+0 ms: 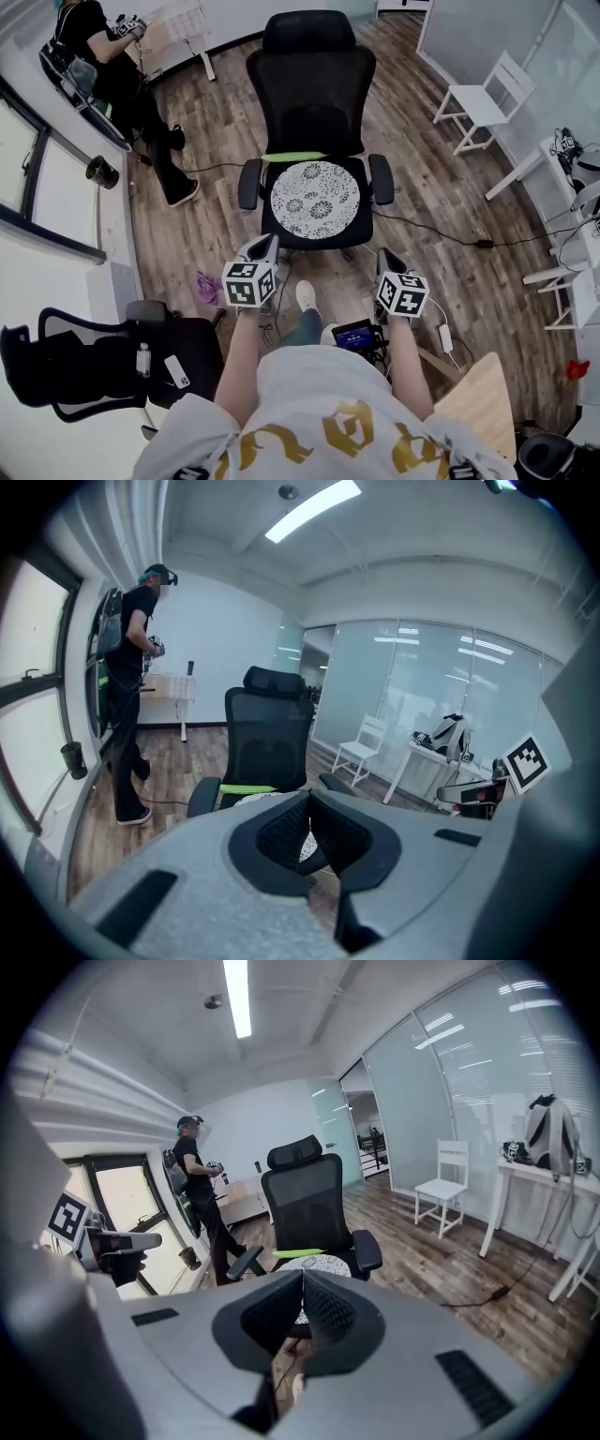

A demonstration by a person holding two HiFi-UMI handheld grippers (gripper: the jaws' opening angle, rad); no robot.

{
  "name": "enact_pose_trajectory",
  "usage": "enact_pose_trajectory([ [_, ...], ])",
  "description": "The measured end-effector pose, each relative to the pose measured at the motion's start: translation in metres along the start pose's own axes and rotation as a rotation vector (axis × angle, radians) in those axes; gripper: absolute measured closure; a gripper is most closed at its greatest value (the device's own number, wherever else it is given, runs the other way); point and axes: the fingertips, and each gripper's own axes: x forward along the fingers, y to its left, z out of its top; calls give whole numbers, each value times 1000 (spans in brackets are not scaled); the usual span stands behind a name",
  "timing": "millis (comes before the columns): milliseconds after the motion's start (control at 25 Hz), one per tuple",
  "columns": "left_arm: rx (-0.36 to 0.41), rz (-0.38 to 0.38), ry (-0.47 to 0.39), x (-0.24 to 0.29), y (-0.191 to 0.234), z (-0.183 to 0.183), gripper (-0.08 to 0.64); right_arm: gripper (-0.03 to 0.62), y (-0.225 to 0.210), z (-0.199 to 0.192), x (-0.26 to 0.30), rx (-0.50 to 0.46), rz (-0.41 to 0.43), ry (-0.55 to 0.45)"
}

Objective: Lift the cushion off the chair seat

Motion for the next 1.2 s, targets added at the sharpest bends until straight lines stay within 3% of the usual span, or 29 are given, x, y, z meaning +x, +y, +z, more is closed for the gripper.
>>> enact_pose_trajectory([
  [320,-36,-13,29,68,42,15,550,580,-21,16,66,51,-38,52],
  [760,-62,0,67,177,139,79,550,580,-17,90,201,79,-55,74],
  [1040,-77,-7,70,224,178,104,551,580,-23,118,235,69,-105,68],
  [1200,-113,13,70,237,201,107,549,580,-26,125,239,125,-113,46],
])
